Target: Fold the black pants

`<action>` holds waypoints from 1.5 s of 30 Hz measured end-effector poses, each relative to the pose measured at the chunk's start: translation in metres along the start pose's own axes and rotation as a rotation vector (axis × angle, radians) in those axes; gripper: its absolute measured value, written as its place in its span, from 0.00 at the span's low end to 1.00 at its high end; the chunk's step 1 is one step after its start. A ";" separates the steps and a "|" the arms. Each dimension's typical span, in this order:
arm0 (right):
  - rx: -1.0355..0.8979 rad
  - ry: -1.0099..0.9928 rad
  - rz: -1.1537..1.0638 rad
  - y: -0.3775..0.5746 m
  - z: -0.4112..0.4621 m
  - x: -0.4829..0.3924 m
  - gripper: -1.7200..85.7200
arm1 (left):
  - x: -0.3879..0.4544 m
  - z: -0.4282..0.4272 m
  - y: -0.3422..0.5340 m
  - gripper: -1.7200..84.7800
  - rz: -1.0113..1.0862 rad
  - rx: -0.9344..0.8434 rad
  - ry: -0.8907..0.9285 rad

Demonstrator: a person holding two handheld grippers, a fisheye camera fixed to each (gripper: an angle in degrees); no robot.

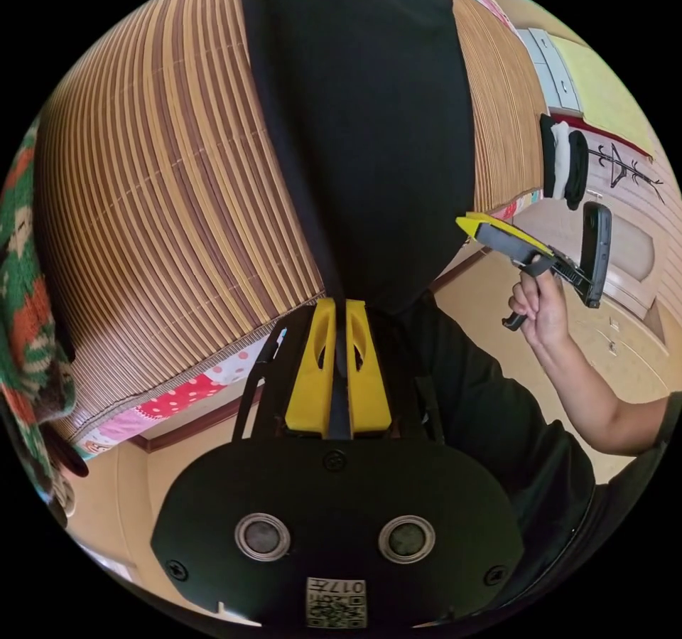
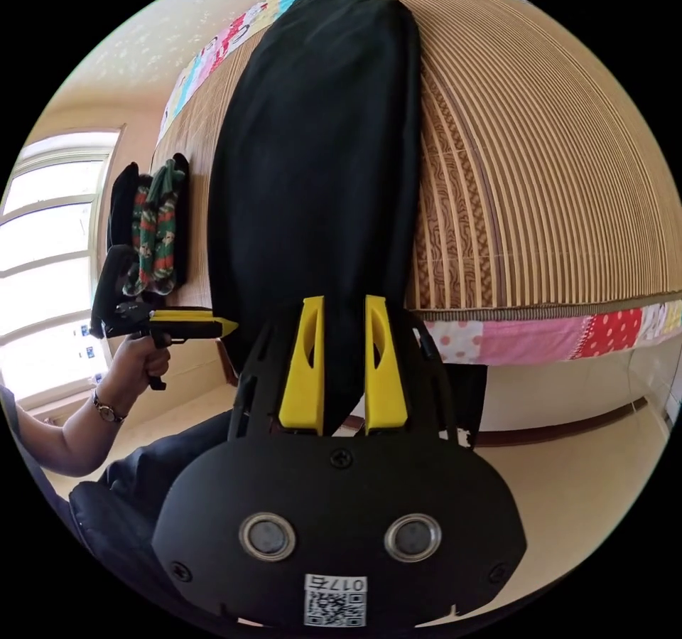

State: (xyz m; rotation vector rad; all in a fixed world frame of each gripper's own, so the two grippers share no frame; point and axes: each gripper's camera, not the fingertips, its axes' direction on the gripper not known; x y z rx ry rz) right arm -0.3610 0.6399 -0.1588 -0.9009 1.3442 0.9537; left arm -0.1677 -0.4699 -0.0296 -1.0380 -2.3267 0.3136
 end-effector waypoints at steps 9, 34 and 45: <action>0.126 -0.031 -0.007 0.028 -0.070 0.030 0.04 | 0.017 -0.018 0.036 0.01 0.226 0.199 0.415; 0.111 -0.537 0.079 -0.107 -0.019 0.195 0.15 | -0.015 -0.091 -0.086 0.13 -0.042 0.500 0.409; 0.137 -0.873 -0.068 -0.083 -0.065 0.176 0.04 | 0.003 -0.134 -0.052 0.05 0.214 0.484 0.782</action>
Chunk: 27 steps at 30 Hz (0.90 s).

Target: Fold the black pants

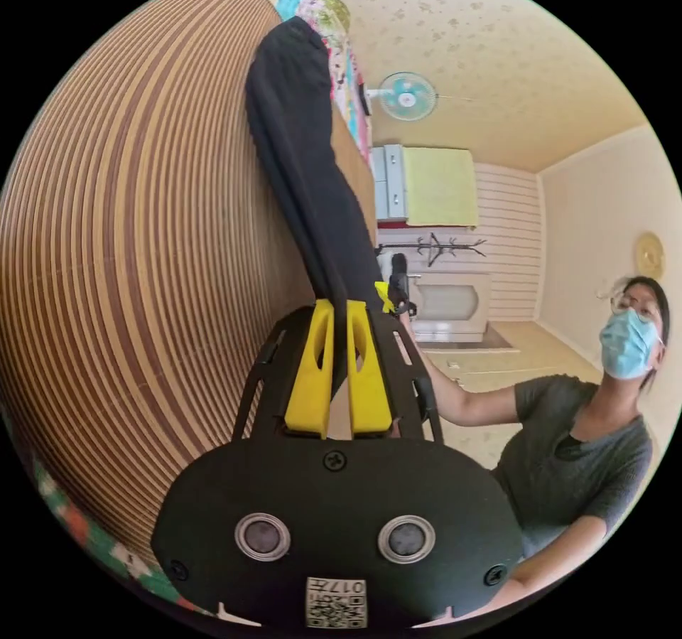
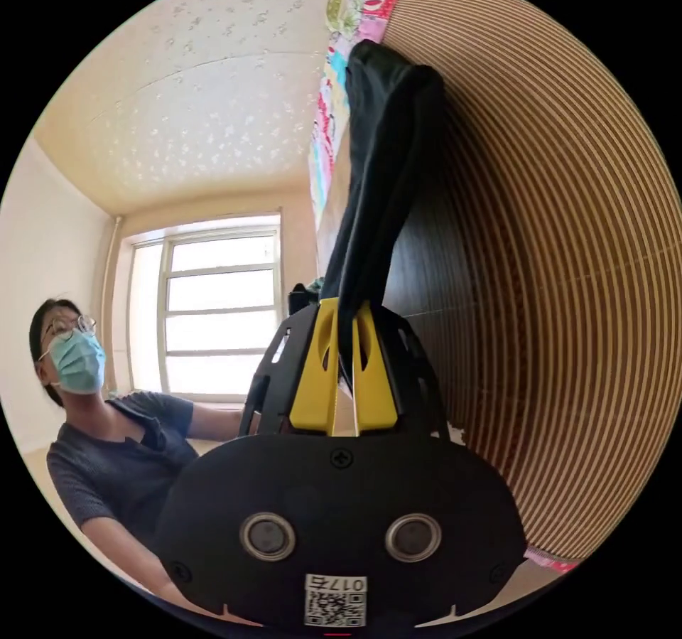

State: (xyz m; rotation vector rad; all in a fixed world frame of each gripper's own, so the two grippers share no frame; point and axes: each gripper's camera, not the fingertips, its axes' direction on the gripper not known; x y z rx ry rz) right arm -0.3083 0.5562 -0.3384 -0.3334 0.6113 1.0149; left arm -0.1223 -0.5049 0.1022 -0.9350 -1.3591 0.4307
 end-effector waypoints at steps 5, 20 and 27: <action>0.027 -0.090 -0.130 0.074 -0.034 -0.086 0.03 | 0.084 -0.034 0.072 0.04 0.103 0.056 0.201; 0.175 -0.178 -0.758 0.122 -0.102 -0.406 0.02 | 0.401 -0.096 0.086 0.06 0.702 0.217 0.289; 0.116 0.336 -0.350 -0.014 -0.059 -0.340 0.02 | 0.307 -0.062 -0.030 0.06 0.336 0.284 -0.215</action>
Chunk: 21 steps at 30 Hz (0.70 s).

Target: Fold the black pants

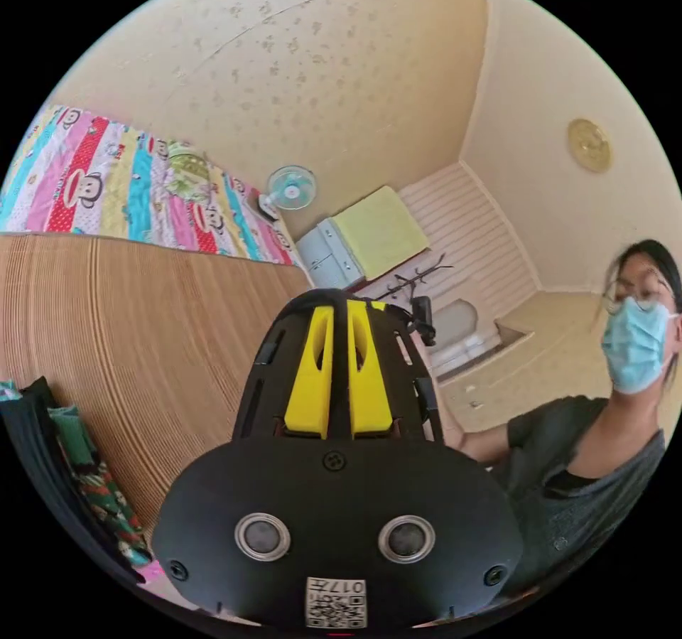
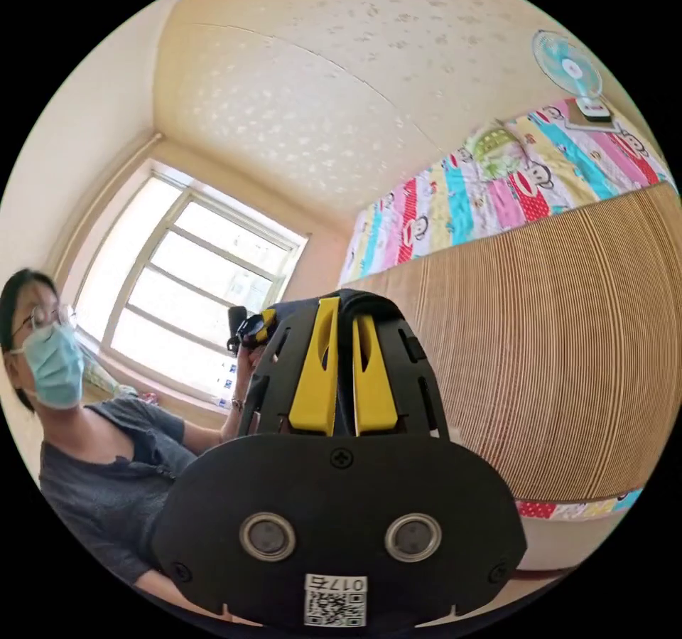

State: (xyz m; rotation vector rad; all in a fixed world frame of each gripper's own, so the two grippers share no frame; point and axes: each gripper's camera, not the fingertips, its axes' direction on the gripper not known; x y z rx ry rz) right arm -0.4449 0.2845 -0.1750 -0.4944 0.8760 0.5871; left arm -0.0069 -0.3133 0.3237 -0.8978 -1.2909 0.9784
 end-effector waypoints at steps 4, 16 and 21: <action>-0.030 -0.084 0.203 -0.013 0.050 0.081 0.02 | -0.082 0.043 -0.009 0.06 -0.116 -0.079 -0.109; -0.236 0.112 0.771 0.280 0.074 0.182 0.08 | -0.242 0.092 0.284 0.09 -0.578 -0.560 -0.243; -0.149 0.146 0.760 0.276 0.050 0.187 0.12 | -0.293 0.085 0.284 0.16 -0.584 -0.494 -0.207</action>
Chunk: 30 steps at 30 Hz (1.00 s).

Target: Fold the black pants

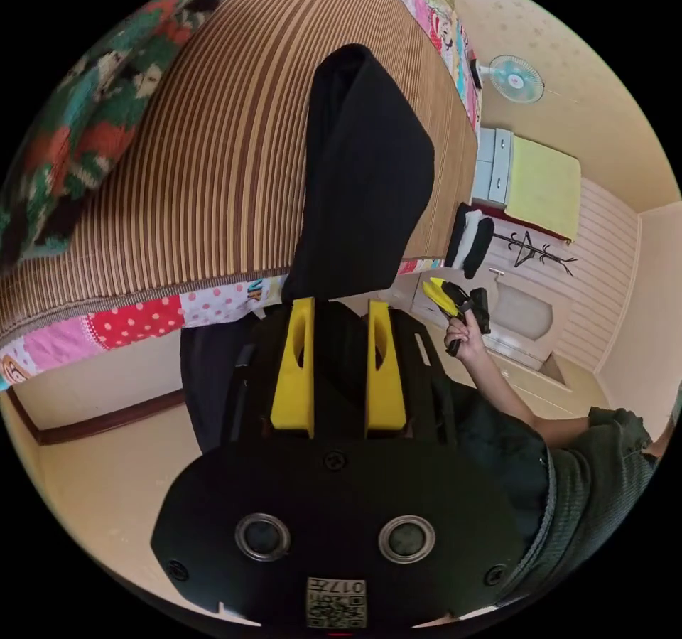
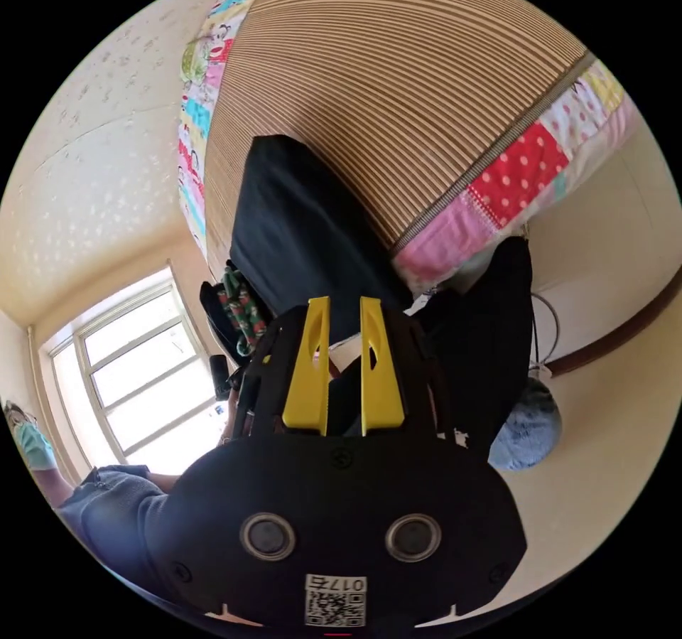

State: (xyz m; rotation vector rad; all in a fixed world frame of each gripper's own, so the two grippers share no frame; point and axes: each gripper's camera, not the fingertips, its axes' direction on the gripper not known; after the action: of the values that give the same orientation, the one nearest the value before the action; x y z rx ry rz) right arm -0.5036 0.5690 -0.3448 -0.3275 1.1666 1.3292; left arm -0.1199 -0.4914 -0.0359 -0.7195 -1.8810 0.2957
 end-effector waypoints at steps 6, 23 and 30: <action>-0.089 0.142 -0.278 -0.077 0.022 -0.060 0.21 | -0.023 -0.011 -0.115 0.21 0.100 0.107 -0.068; -0.272 -0.058 -0.155 -0.051 0.078 -0.053 0.13 | -0.121 0.041 -0.143 0.10 0.028 -0.003 0.087; -0.181 -0.330 -0.131 -0.035 -0.020 -0.038 0.11 | -0.058 0.057 -0.159 0.09 0.088 -0.066 0.131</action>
State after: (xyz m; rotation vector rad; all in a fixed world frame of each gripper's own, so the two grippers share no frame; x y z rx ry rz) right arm -0.4758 0.5217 -0.3377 -0.2964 0.7400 1.3177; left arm -0.2108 -0.6449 -0.0221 -0.8481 -1.7449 0.2376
